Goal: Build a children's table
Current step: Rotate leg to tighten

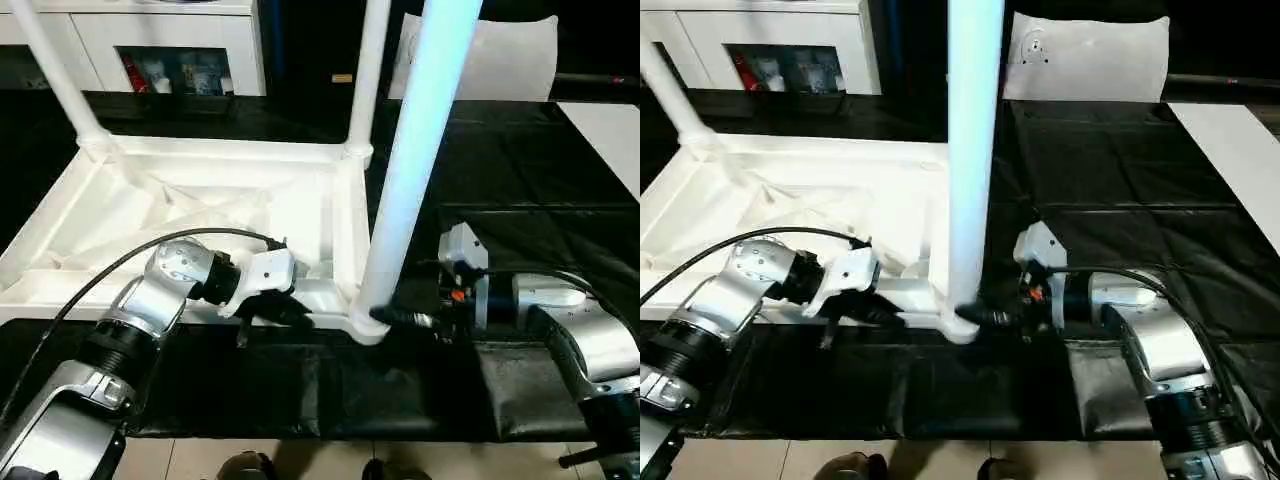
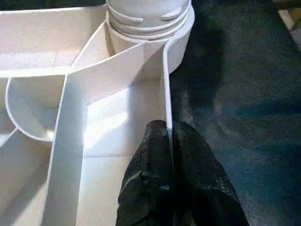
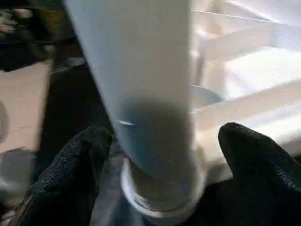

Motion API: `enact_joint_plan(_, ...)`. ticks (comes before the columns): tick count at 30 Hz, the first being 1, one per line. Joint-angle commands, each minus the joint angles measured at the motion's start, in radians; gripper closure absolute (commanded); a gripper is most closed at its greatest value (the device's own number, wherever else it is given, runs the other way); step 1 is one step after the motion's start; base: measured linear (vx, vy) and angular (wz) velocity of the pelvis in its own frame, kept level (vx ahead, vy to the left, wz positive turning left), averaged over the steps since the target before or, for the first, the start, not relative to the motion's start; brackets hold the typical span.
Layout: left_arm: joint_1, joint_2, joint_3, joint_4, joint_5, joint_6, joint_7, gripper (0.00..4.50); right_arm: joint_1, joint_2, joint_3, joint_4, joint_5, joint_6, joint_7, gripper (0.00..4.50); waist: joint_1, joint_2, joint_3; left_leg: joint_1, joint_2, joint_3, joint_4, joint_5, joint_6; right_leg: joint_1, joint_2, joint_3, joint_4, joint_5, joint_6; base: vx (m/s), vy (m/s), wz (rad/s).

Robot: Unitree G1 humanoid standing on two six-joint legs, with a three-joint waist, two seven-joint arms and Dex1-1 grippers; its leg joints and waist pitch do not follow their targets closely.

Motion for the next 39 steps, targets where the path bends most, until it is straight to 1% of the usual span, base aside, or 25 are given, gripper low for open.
enact_joint_plan(1, -0.006, 0.005, -0.022, -0.014, -0.006, -0.031, -0.044, 4.5, -0.015, -0.001, 0.017, 0.009, 0.02, 0.01, 0.031, 0.83, 0.0, -0.007, -0.071, 0.015, 0.06, -0.012, -0.058, -0.145, 0.085, 0.049, -0.072, 0.044, -0.058, -0.141, -0.265, 0.0, 0.0, 0.0)
enact_joint_plan(2, -0.006, 0.006, -0.024, -0.015, -0.006, -0.032, -0.045, 4.5, -0.017, -0.001, 0.02, 0.013, 0.02, 0.009, 0.033, 1.0, 0.002, -0.006, -0.071, 0.015, 0.06, -0.012, -0.058, -0.141, 0.085, 0.049, -0.072, 0.044, -0.057, -0.138, -0.266, 0.0, 0.0, 0.0)
enact_joint_plan(3, -0.006, 0.006, -0.025, -0.014, -0.006, -0.033, -0.045, 4.5, -0.019, -0.002, 0.022, 0.016, 0.02, 0.008, 0.035, 1.0, 0.004, -0.005, -0.071, 0.017, 0.061, -0.012, -0.058, -0.143, 0.083, 0.047, -0.072, 0.044, -0.057, -0.141, -0.267, 0.0, 0.0, 0.0)
enact_joint_plan(6, -0.006, 0.007, -0.027, -0.013, -0.008, -0.037, -0.045, 4.5, -0.028, -0.006, 0.034, 0.028, 0.025, 0.007, 0.047, 1.34, 0.006, -0.005, -0.072, 0.016, 0.06, -0.012, -0.057, -0.144, 0.077, 0.048, -0.072, 0.043, -0.056, -0.138, -0.27, 0.0, 0.0, 0.0)
enact_joint_plan(7, -0.006, 0.007, -0.027, -0.013, -0.008, -0.037, -0.045, 4.5, -0.028, -0.006, 0.034, 0.028, 0.025, 0.007, 0.047, 1.34, 0.005, -0.006, -0.072, 0.015, 0.06, -0.012, -0.057, -0.143, 0.077, 0.049, -0.072, 0.043, -0.056, -0.137, -0.269, 0.0, 0.0, 0.0)
enact_joint_plan(8, -0.007, 0.005, -0.026, -0.009, -0.007, -0.04, -0.047, 4.5, -0.033, -0.008, 0.037, 0.035, 0.027, 0.009, 0.057, 1.51, 0.006, -0.006, -0.072, 0.015, 0.059, -0.012, -0.057, -0.141, 0.077, 0.049, -0.072, 0.043, -0.055, -0.134, -0.268, 0.0, 0.0, 0.0)
enact_joint_plan(11, -0.008, 0.003, -0.025, -0.003, -0.005, -0.044, -0.05, 4.5, -0.039, -0.01, 0.04, 0.045, 0.029, 0.015, 0.077, 1.68, 0.006, -0.007, -0.072, 0.013, 0.058, -0.012, -0.056, -0.134, 0.081, 0.05, -0.072, 0.043, -0.055, -0.134, -0.266, 0.0, 0.0, 0.0)
enact_joint_plan(14, -0.01, 0.003, -0.024, 0.002, -0.005, -0.045, -0.052, 4.5, -0.043, -0.016, 0.047, 0.052, 0.038, 0.023, 0.093, 1.98, 0.008, -0.007, -0.073, 0.015, 0.058, -0.012, -0.056, -0.134, 0.08, 0.05, -0.072, 0.043, -0.056, -0.143, -0.264, 0.0, 0.0, 0.0)
enact_joint_plan(16, -0.01, 0.003, -0.024, 0.002, -0.006, -0.044, -0.052, 4.5, -0.044, -0.017, 0.049, 0.055, 0.04, 0.024, 0.095, 2.07, 0.008, -0.007, -0.073, 0.015, 0.059, -0.012, -0.056, -0.133, 0.081, 0.05, -0.071, 0.043, -0.056, -0.141, -0.266, 0.0, 0.0, 0.0)
enact_joint_plan(17, -0.01, 0.004, -0.024, 0.002, -0.007, -0.043, -0.053, 4.5, -0.045, -0.018, 0.051, 0.057, 0.041, 0.024, 0.097, 2.25, 0.008, -0.005, -0.07, 0.013, 0.059, -0.012, -0.056, -0.143, 0.078, 0.048, -0.072, 0.043, -0.057, -0.153, -0.265, 0.0, 0.0, 0.0)
enact_joint_plan(22, 0.005, -0.001, -0.013, -0.009, -0.021, 0.0, -0.042, 4.5, -0.03, -0.01, 0.058, 0.051, 0.053, 0.054, 0.11, 2.4, 0.008, -0.005, -0.07, 0.015, 0.059, -0.013, -0.057, -0.15, 0.072, 0.048, -0.071, 0.043, -0.057, -0.159, -0.264, 0.0, 0.0, 0.0)
enact_joint_plan(23, 0.009, -0.01, -0.004, -0.013, -0.027, 0.024, -0.024, 4.5, -0.018, -0.005, 0.057, 0.037, 0.062, 0.071, 0.103, 2.46, 0.007, -0.004, -0.066, 0.014, 0.059, -0.012, -0.058, -0.156, 0.072, 0.047, -0.07, 0.043, -0.058, -0.162, -0.264, 0.0, 0.0, 0.0)
enact_joint_plan(25, 0.011, -0.025, 0.007, -0.015, -0.028, 0.056, 0.007, 4.5, -0.004, 0.004, 0.052, 0.019, 0.078, 0.092, 0.085, 2.47, 0.009, -0.005, -0.066, 0.016, 0.059, -0.013, -0.058, -0.166, 0.069, 0.047, -0.072, 0.044, -0.061, -0.181, -0.261, 0.0, 0.0, 0.0)
enact_joint_plan(27, 0.007, -0.042, 0.015, -0.011, -0.016, 0.081, 0.056, 4.5, 0.011, 0.029, 0.038, -0.002, 0.096, 0.12, 0.04, 2.48, 0.01, -0.005, -0.064, 0.017, 0.06, -0.012, -0.06, -0.173, 0.064, 0.045, -0.072, 0.045, -0.064, -0.202, -0.255, 0.0, 0.0, 0.0)
enact_joint_plan(28, 0.003, -0.064, 0.022, -0.011, -0.004, 0.121, 0.11, 4.5, 0.026, 0.066, 0.029, -0.02, 0.093, 0.132, -0.032, 2.48, 0.009, -0.006, -0.062, 0.017, 0.06, -0.013, -0.063, -0.186, 0.056, 0.043, -0.072, 0.046, -0.067, -0.226, -0.248, 0.0, 0.0, 0.0)
enact_joint_plan(30, 0.003, -0.093, 0.033, -0.019, -0.013, 0.168, 0.15, 4.5, 0.033, 0.115, 0.026, -0.02, 0.067, 0.129, -0.123, 2.49, 0.005, -0.007, -0.058, 0.016, 0.057, -0.016, -0.066, -0.214, 0.042, 0.043, -0.074, 0.045, -0.072, -0.284, -0.236, 0.0, 0.0, 0.0)
enact_joint_plan(31, 0.005, -0.115, 0.039, -0.027, -0.019, 0.193, 0.178, 4.5, 0.035, 0.157, 0.02, -0.019, 0.06, 0.147, -0.19, 2.49, -0.003, -0.006, -0.055, 0.018, 0.053, -0.02, -0.07, -0.252, 0.017, 0.041, -0.076, 0.044, -0.082, -0.381, -0.205, 0.0, 0.0, 0.0)
enact_joint_plan(32, 0.006, -0.134, 0.037, -0.031, -0.016, 0.212, 0.203, 4.5, 0.032, 0.2, 0.013, -0.014, 0.05, 0.155, -0.253, 2.49, -0.009, -0.007, -0.054, 0.014, 0.051, -0.024, -0.073, -0.257, 0.006, 0.044, -0.077, 0.044, -0.085, -0.421, -0.184, 0.0, 0.0, 0.0)
enact_joint_plan(33, 0.006, -0.135, 0.037, -0.031, -0.016, 0.213, 0.204, 4.5, 0.032, 0.201, 0.013, -0.014, 0.049, 0.155, -0.255, 2.49, -0.012, -0.007, -0.053, 0.014, 0.052, -0.025, -0.074, -0.266, 0.002, 0.041, -0.076, 0.044, -0.086, -0.432, -0.177, 0.0, 0.0, 0.0)
enact_joint_plan(34, 0.001, -0.169, 0.036, -0.026, -0.006, 0.247, 0.251, 4.5, 0.021, 0.277, 0.002, -0.005, 0.034, 0.169, -0.358, 2.49, -0.023, -0.009, -0.054, 0.015, 0.051, -0.025, -0.075, -0.273, -0.003, 0.038, -0.074, 0.045, -0.087, -0.439, -0.169, 0.0, 0.0, 0.0)
enact_joint_plan(35, -0.002, -0.179, 0.036, -0.021, -0.002, 0.256, 0.266, 4.5, 0.016, 0.299, -0.001, -0.003, 0.03, 0.173, -0.387, 2.49, -0.032, -0.008, -0.054, 0.013, 0.05, -0.028, -0.076, -0.283, -0.009, 0.037, -0.075, 0.043, -0.089, -0.449, -0.165, 0.0, 0.0, 0.0)
enact_joint_plan(36, -0.005, -0.186, 0.037, -0.015, 0.0, 0.261, 0.278, 4.5, 0.013, 0.314, -0.003, -0.002, 0.029, 0.177, -0.406, 2.49, -0.032, -0.008, -0.054, 0.013, 0.05, -0.028, -0.076, -0.283, -0.009, 0.037, -0.075, 0.043, -0.089, -0.449, -0.165, 0.0, 0.0, 0.0)
enact_joint_plan(37, -0.02, -0.215, 0.046, 0.006, 0.011, 0.278, 0.33, 4.5, 0.001, 0.365, -0.009, -0.002, 0.025, 0.199, -0.467, 2.49, -0.039, -0.009, -0.054, 0.013, 0.049, -0.028, -0.076, -0.286, -0.006, 0.038, -0.074, 0.043, -0.091, -0.451, -0.16, 0.0, 0.0, 0.0)
enact_joint_plan(38, -0.046, -0.253, 0.063, 0.035, 0.019, 0.305, 0.403, 4.5, -0.018, 0.428, -0.01, 0.0, 0.004, 0.217, -0.558, 2.49, -0.044, -0.007, -0.053, 0.017, 0.047, -0.026, -0.074, -0.295, -0.004, 0.032, -0.072, 0.045, -0.094, -0.457, -0.16, 0.0, 0.0, 0.0)
enact_joint_plan(39, -0.051, -0.26, 0.066, 0.04, 0.021, 0.308, 0.419, 4.5, -0.022, 0.44, -0.01, 0.001, 0.0, 0.22, -0.574, 2.49, -0.048, -0.007, -0.052, 0.019, 0.045, -0.025, -0.073, -0.296, -0.006, 0.028, -0.071, 0.046, -0.096, -0.464, -0.157, 0.0, 0.0, 0.0)
